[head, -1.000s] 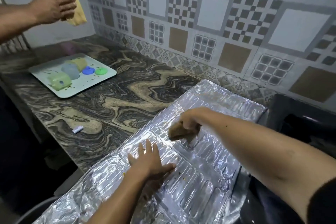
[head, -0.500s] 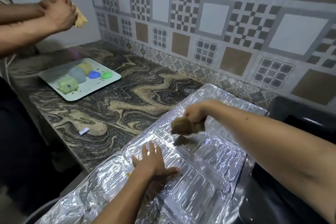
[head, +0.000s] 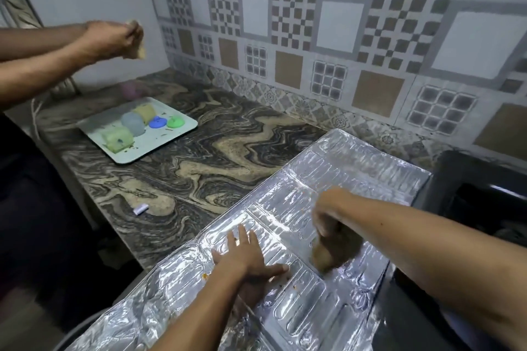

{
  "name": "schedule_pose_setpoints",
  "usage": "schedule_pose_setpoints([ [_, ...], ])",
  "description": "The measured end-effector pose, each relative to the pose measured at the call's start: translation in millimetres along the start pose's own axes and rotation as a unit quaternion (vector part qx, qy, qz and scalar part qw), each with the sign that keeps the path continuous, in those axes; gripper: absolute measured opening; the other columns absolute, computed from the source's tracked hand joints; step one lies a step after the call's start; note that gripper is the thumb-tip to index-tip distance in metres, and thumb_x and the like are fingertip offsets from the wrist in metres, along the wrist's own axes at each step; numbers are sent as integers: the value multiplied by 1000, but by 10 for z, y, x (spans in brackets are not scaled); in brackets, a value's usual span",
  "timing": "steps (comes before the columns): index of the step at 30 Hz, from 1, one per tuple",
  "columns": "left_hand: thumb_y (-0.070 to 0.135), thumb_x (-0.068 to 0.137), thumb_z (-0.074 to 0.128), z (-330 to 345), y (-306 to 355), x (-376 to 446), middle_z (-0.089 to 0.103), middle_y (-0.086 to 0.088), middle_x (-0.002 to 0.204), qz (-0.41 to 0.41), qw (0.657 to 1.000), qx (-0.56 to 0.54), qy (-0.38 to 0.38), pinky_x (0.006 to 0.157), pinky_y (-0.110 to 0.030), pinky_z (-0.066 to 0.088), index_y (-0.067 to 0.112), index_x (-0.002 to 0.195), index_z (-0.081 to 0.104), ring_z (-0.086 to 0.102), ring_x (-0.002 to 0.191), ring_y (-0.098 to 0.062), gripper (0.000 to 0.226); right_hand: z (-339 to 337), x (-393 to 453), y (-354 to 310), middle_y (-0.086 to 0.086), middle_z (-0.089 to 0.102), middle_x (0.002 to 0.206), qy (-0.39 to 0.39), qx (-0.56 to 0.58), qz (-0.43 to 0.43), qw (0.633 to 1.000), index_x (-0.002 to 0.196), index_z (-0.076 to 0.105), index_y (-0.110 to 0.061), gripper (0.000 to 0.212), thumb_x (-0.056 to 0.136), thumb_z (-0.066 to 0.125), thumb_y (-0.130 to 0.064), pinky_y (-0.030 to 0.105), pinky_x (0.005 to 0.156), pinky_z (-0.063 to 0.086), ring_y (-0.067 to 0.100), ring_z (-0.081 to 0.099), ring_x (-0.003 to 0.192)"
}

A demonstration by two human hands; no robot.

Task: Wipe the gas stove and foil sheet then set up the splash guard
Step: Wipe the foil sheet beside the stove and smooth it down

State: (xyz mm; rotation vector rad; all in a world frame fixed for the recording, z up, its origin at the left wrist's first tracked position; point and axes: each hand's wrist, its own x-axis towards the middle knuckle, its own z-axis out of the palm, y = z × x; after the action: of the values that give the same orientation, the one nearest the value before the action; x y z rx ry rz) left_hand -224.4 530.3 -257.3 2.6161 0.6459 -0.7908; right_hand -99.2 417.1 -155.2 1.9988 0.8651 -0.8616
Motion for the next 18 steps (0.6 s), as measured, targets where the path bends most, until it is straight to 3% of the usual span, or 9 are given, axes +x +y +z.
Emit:
schedule_pose_setpoints([
  [2,81,72,48,5,-2,-7,-25,-6,158,5,1000,-4,5,111,-70,3,14,153,-10,-18,146,-34,120,111,-79,37,13,57,98,-11,-41,32,999,118,58,-7,29,98,48,-26,29,95,39,17,42,97],
  [4,80,74,47,3,-18,-5,-24,-6,158,10,1000,-8,13,111,-70,3,15,153,-8,-17,147,-34,116,115,-187,105,12,59,108,-11,-16,44,999,116,60,-7,29,97,48,-25,32,88,41,22,50,100],
  [6,80,76,45,9,-41,-37,-21,-7,159,21,999,-13,24,111,-69,3,16,153,-6,-13,148,-33,112,51,-241,214,10,60,123,-3,62,43,997,123,61,-13,34,92,51,-20,32,79,45,24,55,91],
  [9,77,80,42,55,-109,-141,-18,-8,160,54,997,-4,57,113,-66,3,14,154,-5,-10,148,-31,108,-52,-226,335,7,68,112,15,198,56,978,116,68,-15,39,77,60,-16,37,85,53,25,63,83],
  [11,76,81,40,99,-170,-225,-18,-10,160,74,994,17,75,114,-65,2,12,154,-4,-11,148,-32,106,-71,-276,345,6,72,101,75,229,70,968,106,70,-18,34,76,54,-14,36,83,55,25,67,85],
  [14,75,83,38,198,-257,-337,-18,-13,159,82,994,37,59,114,-62,0,10,153,-5,-11,148,-33,105,-30,-340,223,2,59,77,196,235,99,947,91,60,-16,16,83,47,-10,27,53,45,19,56,63],
  [16,74,84,38,246,-299,-379,-18,-12,159,80,995,40,47,115,-61,-2,10,153,-5,-12,148,-32,103,17,-239,113,3,56,86,245,264,97,928,91,55,-19,14,86,48,-8,26,48,35,14,47,58],
  [18,74,84,37,296,-311,-396,-19,-11,159,81,995,38,40,114,-61,-3,11,154,-6,-13,148,-32,103,33,-68,-35,4,61,98,267,288,69,917,94,55,-22,16,86,49,-9,25,53,36,16,53,68],
])
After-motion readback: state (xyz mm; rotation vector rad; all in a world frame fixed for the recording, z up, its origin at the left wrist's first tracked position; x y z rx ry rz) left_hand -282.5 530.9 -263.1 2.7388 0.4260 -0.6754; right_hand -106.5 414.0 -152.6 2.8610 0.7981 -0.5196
